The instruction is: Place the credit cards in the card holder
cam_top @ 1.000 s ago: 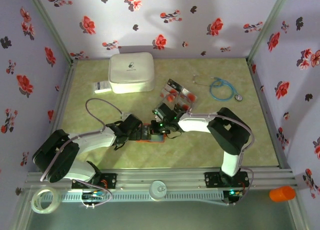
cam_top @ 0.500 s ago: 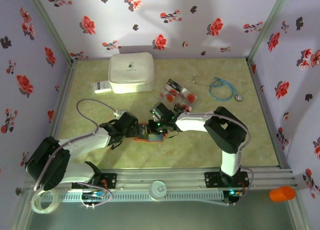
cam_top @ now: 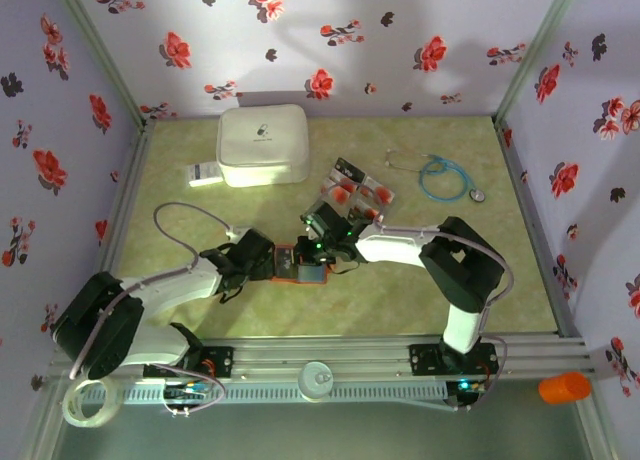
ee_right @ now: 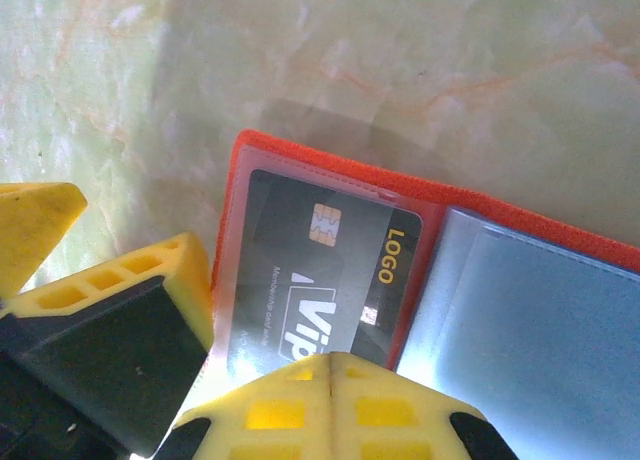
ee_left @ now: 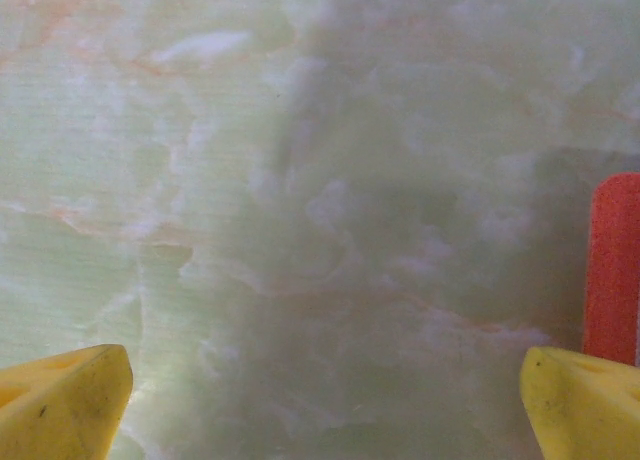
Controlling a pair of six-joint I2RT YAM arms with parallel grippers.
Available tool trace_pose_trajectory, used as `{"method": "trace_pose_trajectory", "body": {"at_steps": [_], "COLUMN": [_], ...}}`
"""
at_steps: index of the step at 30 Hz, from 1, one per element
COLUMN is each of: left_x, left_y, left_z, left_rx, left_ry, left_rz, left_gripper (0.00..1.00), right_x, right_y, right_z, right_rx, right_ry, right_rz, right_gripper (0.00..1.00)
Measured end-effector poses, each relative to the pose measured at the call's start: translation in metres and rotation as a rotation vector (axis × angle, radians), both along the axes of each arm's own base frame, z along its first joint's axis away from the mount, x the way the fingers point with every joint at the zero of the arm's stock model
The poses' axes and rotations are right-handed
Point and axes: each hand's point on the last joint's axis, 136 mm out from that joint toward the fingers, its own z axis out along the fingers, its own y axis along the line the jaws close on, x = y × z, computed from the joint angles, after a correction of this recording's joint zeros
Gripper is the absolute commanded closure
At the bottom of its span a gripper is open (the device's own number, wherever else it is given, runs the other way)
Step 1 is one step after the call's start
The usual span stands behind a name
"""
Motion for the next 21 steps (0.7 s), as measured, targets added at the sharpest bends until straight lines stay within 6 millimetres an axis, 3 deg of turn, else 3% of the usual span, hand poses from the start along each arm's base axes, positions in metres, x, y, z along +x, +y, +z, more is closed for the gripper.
{"method": "trace_pose_trajectory", "body": {"at_steps": [15,21], "left_x": [-0.001,-0.002], "left_y": [0.0,0.0], "left_z": [-0.008,-0.011], "left_rx": [0.008,0.008], "left_ry": [0.013,0.018], "left_rz": [-0.001,-0.003], "left_gripper": [0.0,0.0], "right_x": [-0.007,-0.008], "right_y": [0.001,0.006], "right_z": [-0.008,-0.024], "right_rx": [-0.021,-0.048], "right_ry": [0.012,0.033], "right_rz": [0.013,0.023], "right_gripper": [1.0,1.0]}}
